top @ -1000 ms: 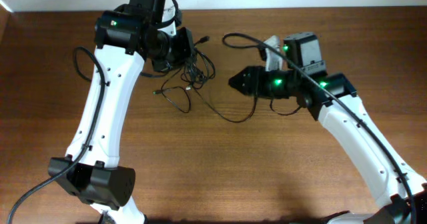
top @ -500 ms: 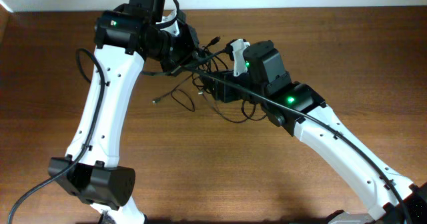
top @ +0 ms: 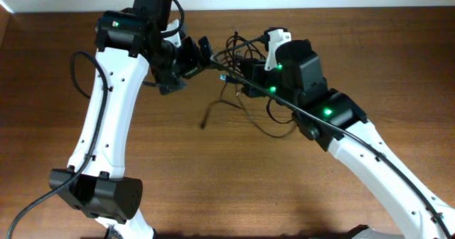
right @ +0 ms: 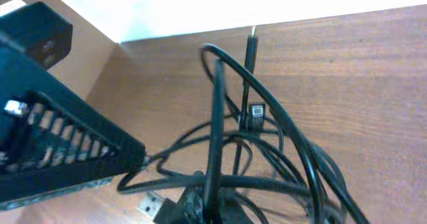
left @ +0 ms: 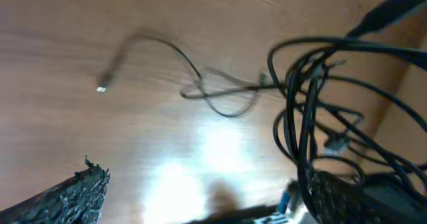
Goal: Untangle cables
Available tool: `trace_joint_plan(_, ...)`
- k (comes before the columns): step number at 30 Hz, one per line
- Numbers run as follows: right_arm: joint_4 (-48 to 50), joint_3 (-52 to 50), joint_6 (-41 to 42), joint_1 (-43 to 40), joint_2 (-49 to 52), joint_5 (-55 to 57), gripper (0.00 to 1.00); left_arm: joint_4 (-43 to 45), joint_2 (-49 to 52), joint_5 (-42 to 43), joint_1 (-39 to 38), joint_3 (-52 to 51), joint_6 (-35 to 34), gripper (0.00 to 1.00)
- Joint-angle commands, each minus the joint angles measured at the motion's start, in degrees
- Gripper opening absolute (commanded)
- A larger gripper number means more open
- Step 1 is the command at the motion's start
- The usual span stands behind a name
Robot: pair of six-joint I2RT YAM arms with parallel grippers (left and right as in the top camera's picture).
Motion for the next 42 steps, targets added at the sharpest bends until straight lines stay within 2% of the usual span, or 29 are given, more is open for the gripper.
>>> trace_joint_plan(1,-1.42,1.62,5.25,-0.22,-1.07,0.57,0.04,-0.02,-1.64,-1.31,-1.25,0.79,9.62,0.86)
trace_joint_plan(2,-1.18,1.64,6.25,-0.22,-1.07,-1.16,0.04,0.22,-1.64,-1.33,-1.95,0.79,10.88,0.79)
trace_joint_plan(4,-1.27,2.01,8.0,-0.22,-1.09,-4.57,0.04,1.55,-1.64,-1.51,-2.97,0.74,11.67,0.75)
trace_joint_plan(11,-6.25,8.61,8.98,-0.22,-1.09,-19.69,0.04,8.61,-1.22,-1.29,-4.42,0.74,11.78,0.75)
trace_joint_plan(15,-11.87,15.13,8.79,-0.22,-1.09,-21.05,0.04,10.29,-1.09,-1.33,-4.46,0.28,11.78,0.72)
trace_joint_plan(18,-13.81,15.43,8.81,-0.22,-1.07,-15.15,0.04,10.51,-1.09,-2.12,-4.37,-0.37,11.82,0.59)
trace_joint_plan(19,-14.62,15.43,8.81,-0.22,-1.07,-14.08,0.09,10.54,-1.09,-3.28,-4.39,-0.37,11.82,0.57)
trace_joint_plan(20,-16.17,15.43,8.79,-0.2,-1.07,-11.26,0.18,10.51,-1.09,-4.59,-4.39,-0.37,11.8,0.52)
trace_joint_plan(21,-19.37,15.43,8.79,-0.2,-0.9,-6.71,0.22,10.49,-1.09,-5.46,-4.39,-0.37,11.85,0.44)
trace_joint_plan(22,-23.28,15.43,8.76,-0.2,-0.46,-2.4,0.31,10.51,-1.09,-5.62,-4.39,-0.37,11.82,0.35)
trace_joint_plan(24,-29.59,15.41,8.76,-0.2,0.63,2.45,0.33,10.54,-1.09,-5.64,-4.39,-0.37,11.87,0.17)
trace_joint_plan(25,-31.98,15.3,8.57,-0.2,1.38,3.58,0.34,10.54,-1.09,-5.64,-4.39,-0.37,11.87,0.13)
trace_joint_plan(26,-35.12,15.28,6.84,-0.22,2.71,4.57,0.43,10.54,-1.09,-5.62,-4.39,-0.37,12.11,0.1)
trace_joint_plan(28,-37.42,15.3,5.14,-1.25,4.11,4.59,0.64,9.9,-1.09,-5.88,-4.57,-0.44,12.28,0.11)
trace_joint_plan(29,-37.86,15.3,5.14,-2.38,4.15,4.57,0.68,9.35,-1.05,-6.75,-4.83,-0.72,12.28,0.11)
trace_joint_plan(31,-38.36,15.3,5.16,-6.4,4.09,4.07,0.71,8.74,-1.01,-10.03,-5.66,-2.93,12.26,0.13)
trace_joint_plan(33,-38.99,15.3,3.06,-11.82,4.09,0.63,0.71,10.21,-0.98,-12.83,-5.92,-8.76,12.24,0.21)
trace_joint_plan(37,-39.39,15.3,1.05,-14.08,4.09,-0.61,0.71,17.94,-0.87,-19.85,-5.73,-21.57,12.55,0.47)
trace_joint_plan(38,-39.5,15.3,1.05,-14.08,4.11,-0.61,0.71,20.83,-0.87,-19.67,-5.44,-24.48,14.25,0.49)
trace_joint_plan(40,-39.45,15.3,1.03,-14.08,4.11,-0.61,0.71,27.96,-0.87,-17.22,-4.24,-30.69,20.57,0.47)
trace_joint_plan(41,-39.45,15.3,1.03,-14.08,4.11,-0.55,0.71,32.06,-0.87,-16.94,-3.72,-33.79,22.75,0.34)
trace_joint_plan(42,-39.45,15.3,1.03,-14.08,4.11,-0.42,0.71,35.5,-0.87,-16.96,-3.54,-36.22,23.1,0.26)
